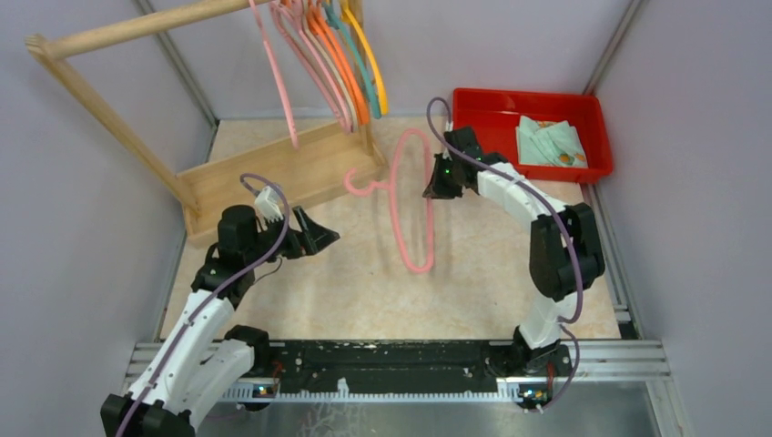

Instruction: Organize the hangers

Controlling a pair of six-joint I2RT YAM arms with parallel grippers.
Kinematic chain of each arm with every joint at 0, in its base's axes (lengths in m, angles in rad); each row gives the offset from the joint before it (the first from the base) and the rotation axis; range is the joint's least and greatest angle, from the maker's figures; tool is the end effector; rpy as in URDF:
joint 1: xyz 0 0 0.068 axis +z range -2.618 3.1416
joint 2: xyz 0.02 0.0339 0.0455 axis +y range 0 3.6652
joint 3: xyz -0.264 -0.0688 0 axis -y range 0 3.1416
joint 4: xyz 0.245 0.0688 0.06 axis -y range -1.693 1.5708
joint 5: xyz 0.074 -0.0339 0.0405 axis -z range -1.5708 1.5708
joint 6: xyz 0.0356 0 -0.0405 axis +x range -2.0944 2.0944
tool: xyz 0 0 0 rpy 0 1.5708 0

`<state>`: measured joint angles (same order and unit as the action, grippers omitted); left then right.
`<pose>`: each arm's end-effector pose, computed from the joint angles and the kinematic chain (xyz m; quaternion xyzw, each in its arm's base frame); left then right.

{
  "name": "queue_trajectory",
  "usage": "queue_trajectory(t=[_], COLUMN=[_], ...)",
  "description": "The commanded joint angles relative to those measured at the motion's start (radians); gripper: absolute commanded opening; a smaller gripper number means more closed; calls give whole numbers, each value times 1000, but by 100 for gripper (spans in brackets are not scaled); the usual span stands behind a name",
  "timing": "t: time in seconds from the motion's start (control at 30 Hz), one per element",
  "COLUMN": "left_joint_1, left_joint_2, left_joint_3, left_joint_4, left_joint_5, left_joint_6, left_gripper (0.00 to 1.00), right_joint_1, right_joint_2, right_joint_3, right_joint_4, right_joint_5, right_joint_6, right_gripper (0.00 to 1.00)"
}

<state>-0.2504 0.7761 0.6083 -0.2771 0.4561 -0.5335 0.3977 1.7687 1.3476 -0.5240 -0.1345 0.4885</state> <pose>0.1694 -0.0595 0.2711 0.0032 0.8326 -0.3753 0.4074 0.3522 0.1531 0.2384 0.0224 0.9493 0.1894 0.2500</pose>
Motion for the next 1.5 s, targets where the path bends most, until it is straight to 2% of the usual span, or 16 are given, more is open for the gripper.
queue_trajectory(t=[0.0, 0.27, 0.57, 0.97, 1.03, 1.1, 1.27, 1.3, 1.4, 1.47], left_joint_1=[-6, -49, -96, -102, -102, -104, -104, -104, -104, -104], left_joint_2=[-56, -36, 17, 46, 57, 71, 92, 88, 81, 79], left_joint_3=[-81, -83, -106, -140, -143, -148, -144, -132, -71, -13], left_joint_4=[177, 268, 339, 385, 400, 415, 394, 360, 203, 65], left_joint_5=[57, -14, -40, -71, -63, -47, -21, -32, -97, -171], left_joint_6=[-155, -167, -181, -197, -194, -192, -183, -175, -118, -79], left_gripper=[100, 100, 100, 100, 92, 73, 5, 0, 0, 0], right_joint_1=[12, 108, 190, 275, 287, 290, 290, 290, 290, 286], right_joint_2=[-72, -29, 82, 119, 115, 105, 70, 65, 49, 39], right_joint_3=[7, 77, 258, 353, 354, 347, 323, 318, 314, 316], right_joint_4=[118, 165, 165, 135, 140, 144, 133, 127, 89, 41], right_joint_5=[-65, 20, -17, -94, -112, -123, -133, -132, -106, -61], right_joint_6=[158, 253, 308, 332, 342, 348, 343, 339, 308, 280], right_gripper=[0, 0, 0, 0, 0, 0, 0, 0, 0, 8])
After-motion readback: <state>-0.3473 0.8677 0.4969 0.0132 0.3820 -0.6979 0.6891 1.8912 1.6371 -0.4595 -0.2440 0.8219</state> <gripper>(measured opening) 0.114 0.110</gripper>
